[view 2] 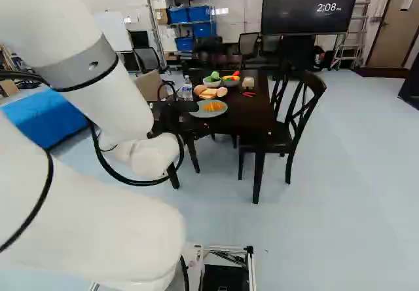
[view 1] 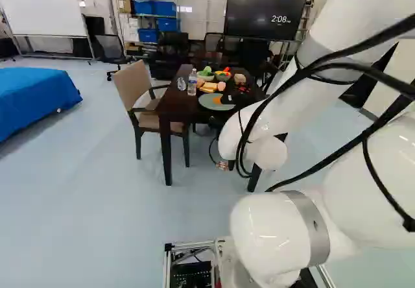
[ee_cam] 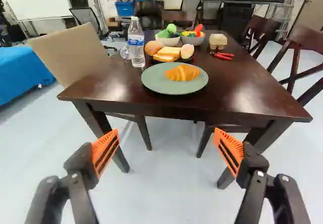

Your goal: Move the croissant to the empty plate

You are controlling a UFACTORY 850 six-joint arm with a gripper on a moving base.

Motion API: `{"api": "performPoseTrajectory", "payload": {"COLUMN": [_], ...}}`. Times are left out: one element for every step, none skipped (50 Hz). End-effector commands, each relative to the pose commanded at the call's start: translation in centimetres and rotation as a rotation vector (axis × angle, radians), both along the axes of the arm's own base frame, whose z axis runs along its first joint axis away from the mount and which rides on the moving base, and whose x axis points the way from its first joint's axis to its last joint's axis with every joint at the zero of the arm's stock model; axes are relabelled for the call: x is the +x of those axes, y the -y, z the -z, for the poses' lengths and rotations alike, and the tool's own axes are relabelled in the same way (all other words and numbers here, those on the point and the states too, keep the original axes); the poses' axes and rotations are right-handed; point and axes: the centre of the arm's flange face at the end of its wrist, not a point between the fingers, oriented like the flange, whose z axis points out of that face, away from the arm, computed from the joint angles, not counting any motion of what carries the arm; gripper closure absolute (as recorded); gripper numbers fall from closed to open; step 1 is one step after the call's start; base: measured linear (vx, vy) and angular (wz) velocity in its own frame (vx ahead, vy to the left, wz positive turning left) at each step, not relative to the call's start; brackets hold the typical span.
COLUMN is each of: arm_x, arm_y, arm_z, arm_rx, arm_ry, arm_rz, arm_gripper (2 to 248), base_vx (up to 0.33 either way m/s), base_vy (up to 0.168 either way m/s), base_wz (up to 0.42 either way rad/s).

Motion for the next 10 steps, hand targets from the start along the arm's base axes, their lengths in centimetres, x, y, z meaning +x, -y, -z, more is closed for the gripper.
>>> {"api": "performPoseTrajectory", "payload": {"arm_x": [-0.01, -0.02, -0.02, -0.03, -0.03, -0.03, -0.03, -0.03, -0.03, -0.03], "arm_y": [0.00, 0.00, 0.00, 0.00, 0.00, 0.00, 0.00, 0.00, 0.00, 0.00], "arm_z": [0.00, 0.01, 0.01, 0.01, 0.01, 0.01, 0.01, 0.01, 0.01, 0.01], "arm_rx": [0.000, -0.001, -0.001, -0.001, -0.001, -0.001, -0.001, -0.001, -0.001, -0.001], "arm_ry": [0.000, 0.001, 0.001, 0.001, 0.001, 0.001, 0.001, 0.001, 0.001, 0.001], "arm_rz": [0.000, 0.000, 0.000, 0.000, -0.001, -0.001, -0.001, -0.001, -0.001, -0.001], "arm_gripper": [3, 3, 3, 3, 3, 3, 3, 3, 3, 3], "base_vx": [0.000, 0.000, 0.000, 0.000, 0.000, 0.000, 0.000, 0.000, 0.000, 0.000], "base_vy": [0.000, 0.000, 0.000, 0.000, 0.000, 0.000, 0.000, 0.000, 0.000, 0.000], "base_wz": [0.000, 0.000, 0.000, 0.000, 0.000, 0.000, 0.000, 0.000, 0.000, 0.000]}}
